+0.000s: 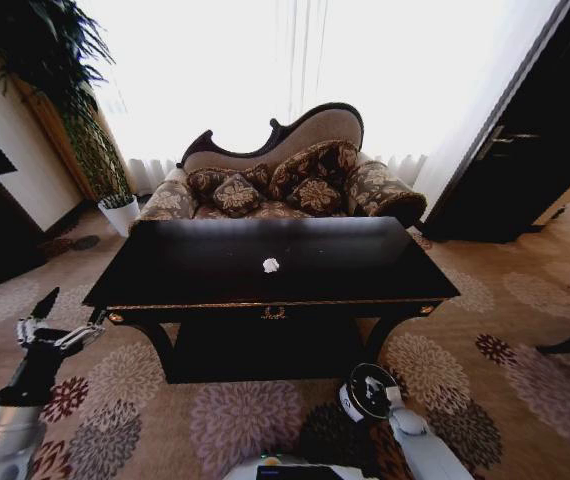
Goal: Move to the front of the table and place the trash on the table into the trash bin.
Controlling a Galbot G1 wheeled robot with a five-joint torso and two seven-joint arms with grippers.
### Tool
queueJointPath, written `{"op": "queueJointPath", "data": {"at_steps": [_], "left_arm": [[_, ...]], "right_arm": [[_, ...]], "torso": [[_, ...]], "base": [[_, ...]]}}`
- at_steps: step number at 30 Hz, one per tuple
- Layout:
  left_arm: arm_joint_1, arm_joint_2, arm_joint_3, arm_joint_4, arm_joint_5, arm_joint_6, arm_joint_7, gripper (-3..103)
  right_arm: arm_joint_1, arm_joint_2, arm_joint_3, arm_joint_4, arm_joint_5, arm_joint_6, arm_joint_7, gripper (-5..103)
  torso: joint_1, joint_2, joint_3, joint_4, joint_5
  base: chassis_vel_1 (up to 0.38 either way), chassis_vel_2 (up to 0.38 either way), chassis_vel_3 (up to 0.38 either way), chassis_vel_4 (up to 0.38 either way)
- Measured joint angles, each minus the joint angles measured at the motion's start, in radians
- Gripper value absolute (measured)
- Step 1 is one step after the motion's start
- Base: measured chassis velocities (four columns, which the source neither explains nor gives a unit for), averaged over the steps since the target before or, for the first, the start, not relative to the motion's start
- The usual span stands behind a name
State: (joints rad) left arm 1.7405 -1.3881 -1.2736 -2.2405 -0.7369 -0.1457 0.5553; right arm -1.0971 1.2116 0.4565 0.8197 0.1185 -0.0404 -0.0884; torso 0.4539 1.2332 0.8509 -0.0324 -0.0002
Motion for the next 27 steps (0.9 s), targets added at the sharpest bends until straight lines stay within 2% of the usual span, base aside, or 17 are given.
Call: {"op": "queueJointPath", "data": {"at_steps": [2, 5, 8, 11, 13, 17, 19, 21, 23, 24, 26, 27], "left_arm": [[0.004, -0.005, -0.002, -0.003, 0.002, -0.004, 0.002, 100], [0.008, -0.011, -0.002, -0.009, 0.004, -0.007, 0.004, 100], [0.016, -0.017, -0.002, -0.02, 0.007, -0.009, 0.006, 100], [0.017, -0.02, -0.002, -0.025, 0.008, -0.009, 0.006, 100], [0.021, -0.025, -0.001, -0.028, 0.012, -0.01, 0.006, 100], [0.023, -0.031, 0.0, -0.032, 0.013, -0.012, 0.007, 100], [0.023, -0.034, 0.0, -0.034, 0.013, -0.012, 0.007, 100], [0.021, -0.036, 0.001, -0.034, 0.013, -0.012, 0.007, 100], [0.015, -0.043, 0.008, -0.036, 0.018, -0.012, 0.007, 100], [0.015, -0.043, 0.008, -0.036, 0.018, -0.012, 0.007, 100], [0.014, -0.051, 0.021, -0.04, 0.032, -0.012, 0.007, 100], [0.014, -0.057, 0.035, -0.046, 0.045, -0.012, 0.007, 100]], "right_arm": [[-0.005, 0.0, -0.003, 0.007, 0.003, 0.005, -0.002, 54], [-0.009, 0.001, -0.005, 0.014, 0.008, 0.008, -0.005, 59], [-0.015, 0.004, -0.007, 0.024, 0.014, 0.011, -0.011, 76], [-0.016, 0.005, -0.008, 0.025, 0.015, 0.013, -0.014, 81], [-0.021, 0.009, -0.011, 0.033, 0.018, 0.016, -0.018, 91], [-0.039, 0.011, -0.013, 0.066, 0.027, 0.019, -0.034, 99], [-0.059, 0.012, -0.013, 0.096, 0.027, 0.026, -0.063, 100], [-0.09, 0.011, -0.013, 0.135, 0.005, 0.067, -0.117, 100], [-0.136, 0.011, -0.006, 0.184, -0.028, 0.155, -0.219, 100], [-0.136, 0.011, -0.006, 0.184, -0.028, 0.155, -0.219, 100], [-0.171, 0.015, 0.004, 0.233, -0.049, 0.216, -0.307, 100], [-0.201, 0.022, 0.009, 0.28, -0.052, 0.256, -0.375, 100]], "torso": [[0.0, 0.0, 0.0, -0.0001, -0.0001], [0.0, 0.0, 0.0, -0.0001, -0.0001], [0.0, 0.0, 0.0, 0.0, 0.0], [0.0, 0.0, 0.0, -0.0001, -0.0001], [0.0, 0.0, 0.0, -0.0001, -0.0001], [0.0, 0.0, 0.0, 0.0001, -0.0001], [0.0, 0.0, 0.0, 0.0001, 0.0], [0.0, 0.0, 0.0, 0.0, -0.0001], [0.0, 0.0, 0.0, -0.0002, 0.0], [0.0, 0.0, 0.0, -0.0002, 0.0], [0.0, 0.0, 0.0, -0.0002, -0.0003], [0.0, 0.0, 0.0, -0.0001, -0.0001]], "base": [[0.0, 0.0, 0.0, 0.0], [0.0, 0.0, 0.0, 0.0], [0.0, 0.0, 0.0, 0.0], [0.0, 0.0, 0.0, 0.0], [0.0, 0.0, 0.0, 0.0], [0.0, 0.0, 0.0, 0.0], [0.0, 0.0, 0.0, 0.0], [0.0, 0.0, 0.0, 0.0], [0.0, 0.0, 0.0, 0.0], [0.0, 0.0, 0.0, 0.0], [0.0, 0.0, 0.0, 0.0], [0.0, 0.0, 0.0, 0.0]]}}
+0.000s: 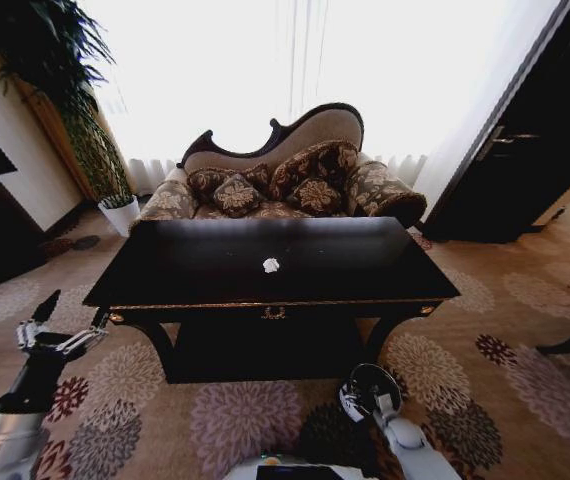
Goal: Move to the front of the table and place the trash on the table into the trash bin.
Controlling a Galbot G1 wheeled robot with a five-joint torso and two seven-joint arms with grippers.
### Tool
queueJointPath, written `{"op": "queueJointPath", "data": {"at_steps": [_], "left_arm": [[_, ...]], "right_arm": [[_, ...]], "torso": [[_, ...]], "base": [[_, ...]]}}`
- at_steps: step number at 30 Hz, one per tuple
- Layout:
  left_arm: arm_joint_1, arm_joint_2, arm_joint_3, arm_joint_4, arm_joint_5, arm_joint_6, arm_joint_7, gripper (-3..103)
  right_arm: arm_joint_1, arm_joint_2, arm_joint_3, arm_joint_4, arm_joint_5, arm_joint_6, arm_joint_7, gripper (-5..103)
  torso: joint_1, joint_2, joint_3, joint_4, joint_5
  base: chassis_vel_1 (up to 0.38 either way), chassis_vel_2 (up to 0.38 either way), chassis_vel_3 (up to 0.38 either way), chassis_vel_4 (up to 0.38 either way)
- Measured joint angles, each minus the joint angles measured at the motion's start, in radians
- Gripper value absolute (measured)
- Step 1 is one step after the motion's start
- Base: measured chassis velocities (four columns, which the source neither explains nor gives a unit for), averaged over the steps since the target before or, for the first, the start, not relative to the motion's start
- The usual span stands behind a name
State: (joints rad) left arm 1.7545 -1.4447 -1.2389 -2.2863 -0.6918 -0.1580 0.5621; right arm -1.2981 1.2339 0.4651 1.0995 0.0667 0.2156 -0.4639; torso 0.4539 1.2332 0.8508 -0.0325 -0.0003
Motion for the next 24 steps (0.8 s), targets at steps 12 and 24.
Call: {"op": "queueJointPath", "data": {"at_steps": [12, 24], "left_arm": [[0.001, -0.015, 0.035, -0.017, 0.029, -0.01, -0.001, 100], [-0.006, -0.015, 0.041, -0.005, 0.023, -0.025, 0.002, 100]], "right_arm": [[-0.155, 0.03, 0.027, 0.319, 0.07, 0.082, -0.189, 100], [-0.283, 0.051, 0.045, 0.511, 0.17, 0.151, -0.236, 100]], "torso": [[0.0, 0.0, 0.0, 0.0002, -0.0002], [0.0, 0.0, 0.0, 0.0, 0.0]], "base": [[0.0, 0.0, 0.0, 0.0], [0.0, 0.0, 0.0, 0.0]]}}
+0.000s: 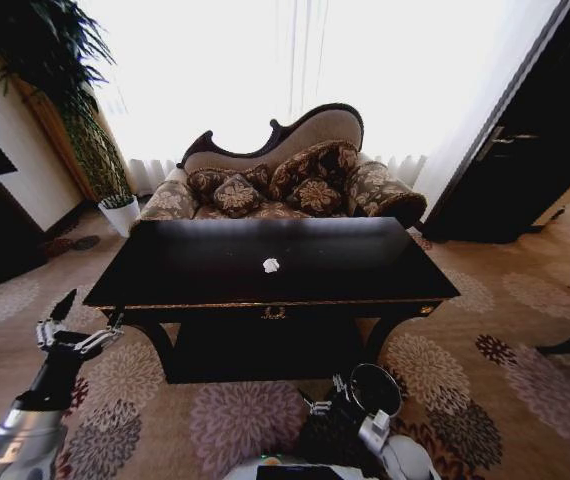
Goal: Move to the front of the table and place the trash on the table into the trash bin.
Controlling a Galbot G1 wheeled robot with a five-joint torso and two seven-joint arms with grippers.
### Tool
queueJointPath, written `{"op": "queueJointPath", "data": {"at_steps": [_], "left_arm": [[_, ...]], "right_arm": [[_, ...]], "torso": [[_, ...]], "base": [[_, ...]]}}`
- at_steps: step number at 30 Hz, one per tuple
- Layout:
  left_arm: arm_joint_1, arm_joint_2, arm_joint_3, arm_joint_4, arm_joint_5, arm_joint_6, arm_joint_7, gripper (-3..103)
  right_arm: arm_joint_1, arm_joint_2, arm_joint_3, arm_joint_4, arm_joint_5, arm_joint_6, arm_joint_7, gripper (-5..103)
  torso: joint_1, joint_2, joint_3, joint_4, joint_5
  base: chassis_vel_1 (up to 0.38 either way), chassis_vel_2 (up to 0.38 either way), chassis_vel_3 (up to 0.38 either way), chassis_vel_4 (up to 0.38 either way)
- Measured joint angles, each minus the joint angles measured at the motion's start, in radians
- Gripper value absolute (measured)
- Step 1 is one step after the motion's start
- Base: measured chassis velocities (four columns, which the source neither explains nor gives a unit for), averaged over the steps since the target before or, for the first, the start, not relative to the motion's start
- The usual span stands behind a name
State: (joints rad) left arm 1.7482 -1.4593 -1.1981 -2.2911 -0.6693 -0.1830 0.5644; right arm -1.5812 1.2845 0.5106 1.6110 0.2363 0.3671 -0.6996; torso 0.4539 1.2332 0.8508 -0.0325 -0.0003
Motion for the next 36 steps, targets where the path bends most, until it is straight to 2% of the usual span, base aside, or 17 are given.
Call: {"op": "queueJointPath", "data": {"at_steps": [6, 8, 10, 11, 15, 18, 22, 25, 28, 30, 32, 34, 36], "left_arm": [[-0.003, 0.003, 0.003, 0.004, 0.001, 0.0, 0.0, 100], [-0.004, 0.005, 0.003, 0.004, 0.0, 0.0, 0.0, 100], [-0.004, 0.008, 0.002, 0.004, -0.001, 0.001, 0.0, 100], [-0.004, 0.008, 0.002, 0.004, -0.001, 0.001, 0.0, 100], [-0.004, 0.013, -0.003, 0.009, -0.008, 0.001, 0.0, 100], [-0.004, 0.015, -0.006, 0.01, -0.011, 0.001, 0.0, 100], [-0.007, 0.021, -0.015, 0.011, -0.023, 0.001, 0.0, 100], [-0.008, 0.022, -0.016, 0.011, -0.025, 0.002, 0.0, 100], [-0.01, 0.028, -0.025, 0.014, -0.036, 0.003, 0.0, 100], [-0.01, 0.029, -0.028, 0.015, -0.039, 0.004, 0.0, 100], [-0.013, 0.039, -0.044, 0.025, -0.053, 0.005, 0.0, 100], [-0.014, 0.045, -0.051, 0.029, -0.06, 0.006, 0.0, 100], [-0.018, 0.059, -0.073, 0.039, -0.081, 0.014, 0.0, 100]], "right_arm": [[-0.033, 0.018, 0.019, 0.083, 0.051, 0.014, -0.001, 100], [-0.039, 0.024, 0.022, 0.128, 0.077, 0.014, 0.025, 100], [-0.052, 0.024, 0.021, 0.21, 0.128, -0.004, 0.106, 100], [-0.052, 0.024, 0.021, 0.21, 0.128, -0.004, 0.106, 100], [-0.052, 0.015, 0.049, 0.314, 0.176, -0.046, 0.188, 100], [-0.052, 0.008, 0.065, 0.359, 0.182, -0.059, 0.219, 100], [-0.063, 0.012, 0.065, 0.441, 0.178, -0.075, 0.315, 100], [-0.062, 0.014, 0.065, 0.467, 0.179, -0.086, 0.345, 100], [-0.047, 0.006, 0.065, 0.527, 0.198, -0.107, 0.419, 100], [-0.042, 0.003, 0.065, 0.537, 0.203, -0.111, 0.433, 100], [-0.012, -0.013, 0.059, 0.57, 0.217, -0.125, 0.504, 100], [0.004, -0.021, 0.056, 0.58, 0.219, -0.135, 0.533, 100], [0.039, -0.045, 0.053, 0.598, 0.222, -0.169, 0.6, 100]], "torso": [[0.0, 0.0, 0.0, -0.0001, 0.0001], [0.0, 0.0, 0.0, 0.0, 0.0], [0.0, 0.0, 0.0, 0.0, 0.0], [0.0, 0.0, 0.0, 0.0, 0.0], [0.0, 0.0, 0.0, 0.0001, 0.0], [0.0, 0.0, 0.0, 0.0001, 0.0], [0.0, 0.0, 0.0, 0.0, 0.0001], [0.0, 0.0, 0.0, 0.0, 0.0001], [0.0, 0.0, 0.0, 0.0, 0.0], [0.0, 0.0, 0.0, 0.0, 0.0001], [0.0, 0.0, 0.0, 0.0, 0.0], [0.0, 0.0, 0.0, 0.0, 0.0], [0.0, 0.0, 0.0, 0.0001, 0.0]], "base": [[0.0, 0.0, 0.0, 0.0], [0.0, 0.0, 0.0, 0.0], [0.0, 0.0, 0.0, 0.0], [0.0, 0.0, 0.0, 0.0], [0.0, 0.0, 0.0, 0.0], [0.0, 0.0, 0.0, 0.0], [0.0, 0.0, 0.0, 0.0], [0.0, 0.0, 0.0, 0.0], [0.0, 0.0, 0.0, 0.0], [0.0, 0.0, 0.0, 0.0], [0.0, 0.0, 0.0, 0.0], [0.0, 0.0, 0.0, 0.0], [0.0, 0.0, 0.0, 0.0]]}}
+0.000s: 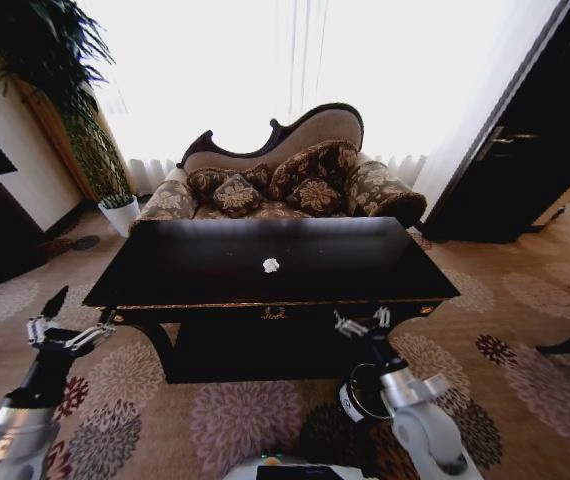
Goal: Move to the front of the table and place the trash on the table into the trash bin.
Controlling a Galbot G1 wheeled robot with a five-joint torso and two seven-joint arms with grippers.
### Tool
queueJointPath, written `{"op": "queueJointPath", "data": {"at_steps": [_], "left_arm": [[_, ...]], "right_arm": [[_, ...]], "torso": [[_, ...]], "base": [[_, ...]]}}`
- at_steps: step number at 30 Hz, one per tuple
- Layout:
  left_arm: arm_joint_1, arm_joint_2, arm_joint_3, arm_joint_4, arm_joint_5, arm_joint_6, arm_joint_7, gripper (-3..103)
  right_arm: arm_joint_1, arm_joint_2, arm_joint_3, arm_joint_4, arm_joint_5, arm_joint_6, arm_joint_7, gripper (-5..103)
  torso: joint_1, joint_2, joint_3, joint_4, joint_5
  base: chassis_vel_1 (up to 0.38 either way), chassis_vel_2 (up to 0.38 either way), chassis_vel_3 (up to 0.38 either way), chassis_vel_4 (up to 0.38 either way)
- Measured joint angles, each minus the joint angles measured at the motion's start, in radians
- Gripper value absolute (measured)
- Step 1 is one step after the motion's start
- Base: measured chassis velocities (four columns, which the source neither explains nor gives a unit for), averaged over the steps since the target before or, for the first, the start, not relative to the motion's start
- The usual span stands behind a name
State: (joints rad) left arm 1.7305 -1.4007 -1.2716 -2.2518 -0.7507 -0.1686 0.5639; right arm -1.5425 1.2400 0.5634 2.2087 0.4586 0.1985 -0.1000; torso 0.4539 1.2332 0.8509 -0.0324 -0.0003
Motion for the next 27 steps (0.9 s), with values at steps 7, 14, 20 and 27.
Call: {"op": "queueJointPath", "data": {"at_steps": [7, 14, 20, 27], "left_arm": [[-0.008, 0.03, -0.042, 0.021, -0.034, 0.01, -0.001, 100], [-0.014, 0.037, -0.052, 0.036, -0.037, 0.017, -0.001, 100], [-0.023, 0.038, -0.057, 0.054, -0.036, 0.03, -0.007, 100], [-0.034, 0.038, -0.069, 0.095, -0.03, 0.029, -0.007, 100]], "right_arm": [[0.087, -0.088, -0.009, 0.038, 0.02, -0.103, 0.103, 100], [0.179, -0.232, -0.046, 0.054, 0.079, -0.224, 0.173, 100], [0.319, -0.341, -0.128, 0.018, 0.136, -0.275, 0.203, 100], [0.479, -0.47, -0.26, -0.056, 0.213, -0.288, 0.231, 100]], "torso": [[0.0, 0.0, 0.0, -0.0001, 0.0001], [0.0, 0.0, 0.0, -0.0001, 0.0002], [0.0, 0.0, 0.0, 0.0, 0.0], [0.0, 0.0, 0.0, 0.0, 0.0003]], "base": [[0.0, 0.0, 0.0, 0.0], [0.0, 0.0, 0.0, 0.0], [0.0, 0.0, 0.0, 0.0], [0.0, 0.0, 0.0, 0.0]]}}
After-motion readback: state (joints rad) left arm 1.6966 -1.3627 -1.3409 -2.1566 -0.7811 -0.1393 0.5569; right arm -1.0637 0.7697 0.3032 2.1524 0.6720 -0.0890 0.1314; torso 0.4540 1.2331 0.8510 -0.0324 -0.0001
